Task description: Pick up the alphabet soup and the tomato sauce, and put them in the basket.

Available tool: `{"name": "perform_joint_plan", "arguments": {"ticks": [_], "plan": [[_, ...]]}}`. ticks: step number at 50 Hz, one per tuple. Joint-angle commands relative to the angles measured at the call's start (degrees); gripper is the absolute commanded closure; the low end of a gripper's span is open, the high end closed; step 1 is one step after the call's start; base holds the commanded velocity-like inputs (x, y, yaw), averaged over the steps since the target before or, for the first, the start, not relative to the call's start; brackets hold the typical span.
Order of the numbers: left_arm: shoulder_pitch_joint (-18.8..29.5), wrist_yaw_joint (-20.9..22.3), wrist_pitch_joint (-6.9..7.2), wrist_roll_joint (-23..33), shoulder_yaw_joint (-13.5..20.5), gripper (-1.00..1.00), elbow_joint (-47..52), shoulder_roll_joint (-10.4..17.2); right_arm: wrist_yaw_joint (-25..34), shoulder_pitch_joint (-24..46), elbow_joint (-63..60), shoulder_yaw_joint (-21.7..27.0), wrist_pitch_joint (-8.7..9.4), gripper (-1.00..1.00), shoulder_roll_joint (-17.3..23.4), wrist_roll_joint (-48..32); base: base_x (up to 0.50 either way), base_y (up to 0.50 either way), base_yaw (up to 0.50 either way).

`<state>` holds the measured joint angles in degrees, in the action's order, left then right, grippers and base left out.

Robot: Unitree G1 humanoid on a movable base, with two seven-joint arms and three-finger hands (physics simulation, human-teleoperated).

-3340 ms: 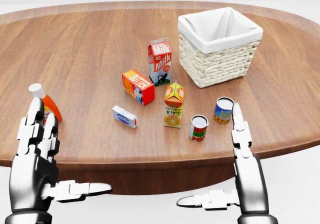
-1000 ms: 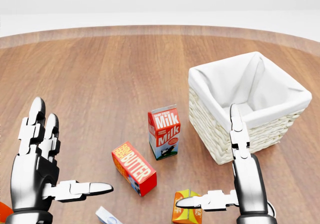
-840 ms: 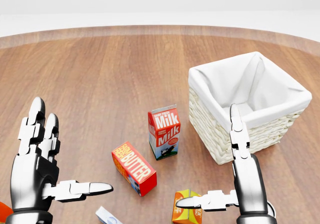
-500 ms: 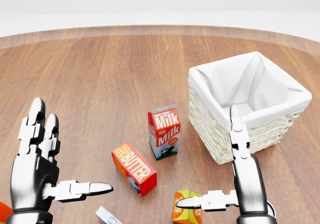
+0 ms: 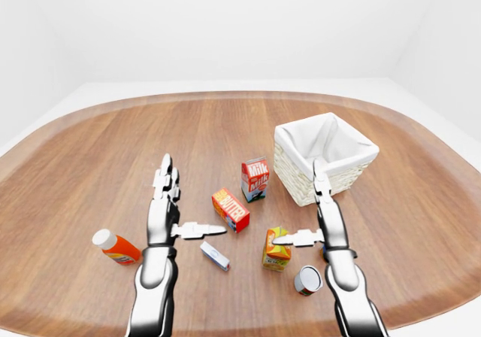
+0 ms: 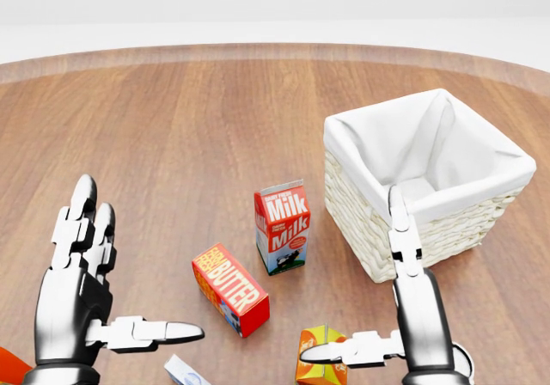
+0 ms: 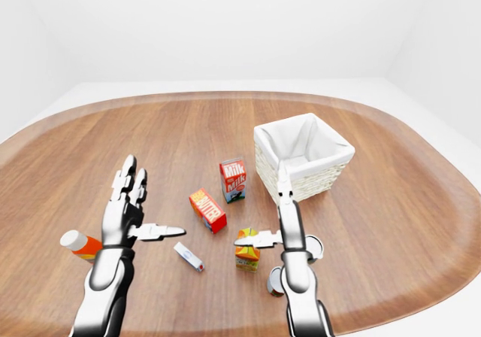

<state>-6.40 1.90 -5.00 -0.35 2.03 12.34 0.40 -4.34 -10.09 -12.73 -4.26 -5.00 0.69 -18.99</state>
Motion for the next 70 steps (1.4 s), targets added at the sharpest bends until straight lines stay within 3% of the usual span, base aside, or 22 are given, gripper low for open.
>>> {"name": "perform_joint_plan", "arguments": {"ticks": [1, 13, 18, 19, 25, 28, 35, 37, 41, 65, 70], "plan": [[0.01, -0.08, 0.00, 0.86, -0.12, -1.00, -0.02, 0.00, 0.06, -0.41, 0.73, -0.56, 0.00, -1.00, 0.18, -1.19, 0.00, 0.00, 0.00], [0.48, -0.03, 0.00, 1.08, -0.09, -1.00, -1.08, 0.06, -0.29, -1.77, -4.39, -1.65, 0.00, -1.00, 0.77, -14.40, 0.00, 0.00, 0.00], [0.48, 0.03, 0.00, 1.10, -0.04, -1.00, -1.35, 0.08, 0.69, -4.01, -8.09, -1.99, 4.06, -1.00, 1.27, -19.08, 0.00, 0.00, 0.00], [0.33, 0.02, 0.00, 1.19, -0.11, -1.00, -1.01, 0.06, 1.45, -4.96, -9.51, -1.70, 6.00, -1.00, 1.56, -21.03, 0.00, 0.00, 0.00], [0.35, 0.03, 0.00, 1.29, -0.06, -1.00, -1.28, 0.08, 3.78, -7.03, -13.12, -0.79, 10.00, -1.00, 1.67, -25.64, 0.00, 0.00, 0.00], [0.16, -0.06, 0.00, 1.42, -0.21, -1.00, -0.11, 0.02, 8.45, -7.37, -19.02, -1.53, 10.00, -1.00, 1.09, -29.95, 0.00, 0.00, 0.00], [0.08, -0.08, 0.00, 1.40, -0.19, -1.00, -0.20, 0.02, 6.86, -9.82, -18.21, -1.18, 10.00, -1.00, 1.46, -32.55, 0.00, 0.00, 0.00], [0.08, -0.05, 0.00, 1.39, -0.15, -1.00, -1.15, 0.02, 11.28, -9.49, -23.10, -1.83, 10.00, -1.00, 0.76, -36.37, 0.00, 0.00, 0.00], [0.15, -0.04, 0.00, 1.39, -0.14, -1.00, -1.35, 0.04, 7.78, -10.65, -20.26, -1.17, 10.00, -1.00, 0.93, -38.47, 0.00, 0.00, 0.00], [0.25, -0.06, 0.00, 1.46, -0.14, -1.00, -1.30, 0.07, 9.10, -9.49, -16.12, 1.46, 10.00, -1.00, 0.59, -48.21, 0.00, 0.00, 0.00], [0.30, -0.11, 0.00, 1.52, -0.15, -1.00, -1.45, 0.05, 11.72, -8.91, -17.29, 1.43, 10.00, -1.00, 0.33, -52.02, 0.00, 0.00, 0.00]]}}
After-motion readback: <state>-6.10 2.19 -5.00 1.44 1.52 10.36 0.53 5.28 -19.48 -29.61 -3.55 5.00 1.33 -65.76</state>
